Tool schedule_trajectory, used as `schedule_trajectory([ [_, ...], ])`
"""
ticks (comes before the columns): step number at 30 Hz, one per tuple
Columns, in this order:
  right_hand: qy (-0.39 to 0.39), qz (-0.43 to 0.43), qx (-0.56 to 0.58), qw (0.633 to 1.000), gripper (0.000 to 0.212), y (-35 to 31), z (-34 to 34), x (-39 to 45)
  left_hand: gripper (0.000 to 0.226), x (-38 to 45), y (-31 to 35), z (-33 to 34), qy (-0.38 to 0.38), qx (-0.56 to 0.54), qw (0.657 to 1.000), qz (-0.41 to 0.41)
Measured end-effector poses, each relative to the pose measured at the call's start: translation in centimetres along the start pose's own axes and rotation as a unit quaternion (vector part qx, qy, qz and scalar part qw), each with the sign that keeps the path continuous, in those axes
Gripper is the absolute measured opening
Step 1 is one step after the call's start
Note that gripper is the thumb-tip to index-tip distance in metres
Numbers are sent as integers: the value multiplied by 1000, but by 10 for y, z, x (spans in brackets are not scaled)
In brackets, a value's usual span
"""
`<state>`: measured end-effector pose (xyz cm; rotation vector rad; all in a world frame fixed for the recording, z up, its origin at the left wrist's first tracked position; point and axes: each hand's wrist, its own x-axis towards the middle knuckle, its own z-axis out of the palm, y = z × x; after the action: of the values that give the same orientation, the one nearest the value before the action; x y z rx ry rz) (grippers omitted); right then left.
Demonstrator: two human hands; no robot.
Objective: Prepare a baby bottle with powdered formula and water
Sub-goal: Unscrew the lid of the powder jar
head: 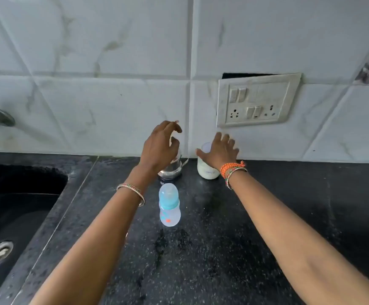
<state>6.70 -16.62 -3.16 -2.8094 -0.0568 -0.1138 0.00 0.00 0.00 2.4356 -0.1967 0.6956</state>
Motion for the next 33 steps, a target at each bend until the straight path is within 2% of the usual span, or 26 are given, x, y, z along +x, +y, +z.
schedule_trajectory([
  [2, -52, 22, 18, 998, 77, -2, 7, 12, 26, 9, -7, 6, 8, -15, 1000, -9],
  [5, -44, 19, 24, 999, 59, 1, 14, 19, 26, 11, -12, 16, 5, -36, 999, -14],
  [10, -10, -8, 58, 998, 51, 2, -3, -6, 26, -2, 1, 15, -8, -74, 997, -9],
  [14, 8, -44, 53, 998, 53, -4, -31, -50, 23, -24, 31, 5, 13, -134, 991, -24],
  [18, -13, -57, 42, 997, 64, -10, -61, -105, 22, -45, 61, -11, -13, -155, 987, -28],
  [23, -40, -48, 62, 996, 63, 2, -65, -177, 26, -117, 75, -17, -16, -259, 960, -106],
  [26, -65, -31, 66, 995, 64, 9, -47, -209, 33, -170, 67, -9, -65, -279, 945, -159],
  [29, -60, -44, 34, 997, 64, 9, -22, -234, 48, -208, 57, 2, -180, -270, 928, -183],
  [31, -26, -62, -9, 998, 62, 6, -11, -246, 62, -228, 56, 10, -242, -288, 910, -176],
  [33, 8, -75, -47, 996, 59, 3, -5, -253, 89, -238, 62, 18, -250, -315, 901, -164],
])
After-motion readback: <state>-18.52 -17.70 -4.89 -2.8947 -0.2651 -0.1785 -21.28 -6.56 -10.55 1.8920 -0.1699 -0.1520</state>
